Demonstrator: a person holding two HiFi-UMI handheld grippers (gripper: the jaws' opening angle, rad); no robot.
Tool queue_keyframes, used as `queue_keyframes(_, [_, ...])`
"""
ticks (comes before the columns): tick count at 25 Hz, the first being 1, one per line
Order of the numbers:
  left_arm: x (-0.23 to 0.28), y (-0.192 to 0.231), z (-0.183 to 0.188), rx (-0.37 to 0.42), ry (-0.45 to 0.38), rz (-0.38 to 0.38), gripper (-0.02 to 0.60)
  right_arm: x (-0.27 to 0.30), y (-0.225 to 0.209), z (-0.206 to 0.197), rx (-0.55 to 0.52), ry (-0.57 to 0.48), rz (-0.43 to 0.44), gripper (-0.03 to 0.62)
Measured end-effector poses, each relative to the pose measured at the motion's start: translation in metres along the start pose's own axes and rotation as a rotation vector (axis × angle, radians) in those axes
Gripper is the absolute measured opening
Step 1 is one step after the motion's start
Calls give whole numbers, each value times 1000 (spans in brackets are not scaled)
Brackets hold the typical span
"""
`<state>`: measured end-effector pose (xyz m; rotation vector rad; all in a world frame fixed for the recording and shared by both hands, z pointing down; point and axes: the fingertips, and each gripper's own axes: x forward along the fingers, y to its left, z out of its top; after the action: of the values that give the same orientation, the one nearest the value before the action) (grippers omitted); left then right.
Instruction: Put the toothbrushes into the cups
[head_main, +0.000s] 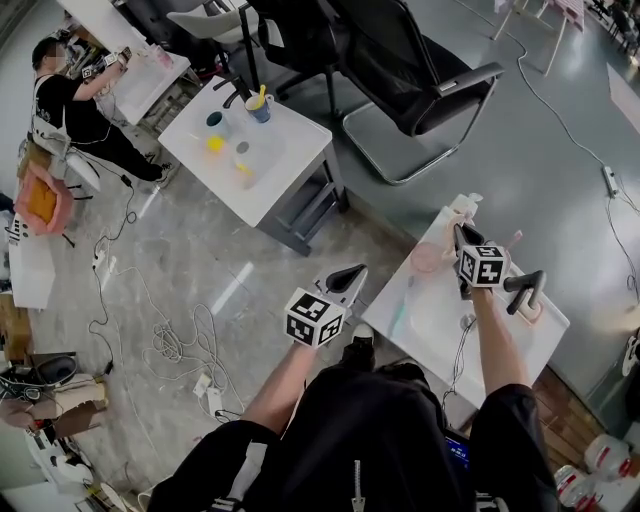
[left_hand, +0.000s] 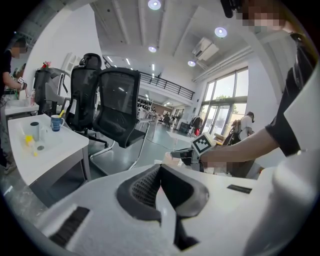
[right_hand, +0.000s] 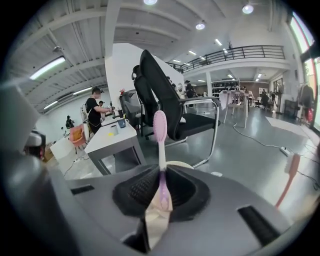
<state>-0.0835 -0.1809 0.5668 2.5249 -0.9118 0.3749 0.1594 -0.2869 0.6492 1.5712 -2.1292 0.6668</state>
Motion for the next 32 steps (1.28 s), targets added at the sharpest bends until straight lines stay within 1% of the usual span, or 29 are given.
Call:
queue_keyframes(6, [-2, 4, -3, -8, 3, 6, 0, 6, -6, -1, 23, 26, -5, 50])
queue_keyframes(8, [-4, 6, -4, -8, 4, 9, 0, 8, -7, 0, 54, 28, 5, 85])
queue_keyframes(10, [-7, 8, -4, -8, 2, 13, 0, 9, -6, 2, 72, 27, 11, 95])
queue_keyframes(13, [-8, 10, -4, -6, -4, 14, 0, 7, -4, 6, 73, 9, 13, 94])
queue_keyframes(17, [-9, 10, 2, 5, -11, 7, 0, -9, 4, 22, 81, -65, 28, 92])
queue_keyframes(20, [-9, 8, 8, 15, -24, -2, 0, -28, 17, 41, 75, -153, 67, 88])
queue_keyframes(22, [-9, 6, 14, 25, -41, -5, 0, -43, 28, 52, 46, -206, 91, 87])
queue_keyframes(24, [-10, 4, 21, 34, -60, -8, 0, -61, 37, 63, 2, -251, 91, 80])
queue_keyframes(25, [-11, 3, 24, 38, -67, -12, 0, -70, 42, 68, -21, -272, 89, 53])
queue_keyframes(26, [-11, 2, 26, 42, -71, -15, 0, -79, 47, 72, -36, -292, 87, 11])
queue_keyframes(27, [-11, 1, 28, 45, -74, -19, 0, -88, 52, 76, -42, -309, 83, 6])
queue_keyframes(30, [-11, -2, 36, 53, -88, -27, 0, -109, 61, 84, -18, -347, 69, 6])
queue_keyframes(32, [-11, -3, 43, 65, -110, -25, 0, -117, 66, 83, 12, -354, 68, 6])
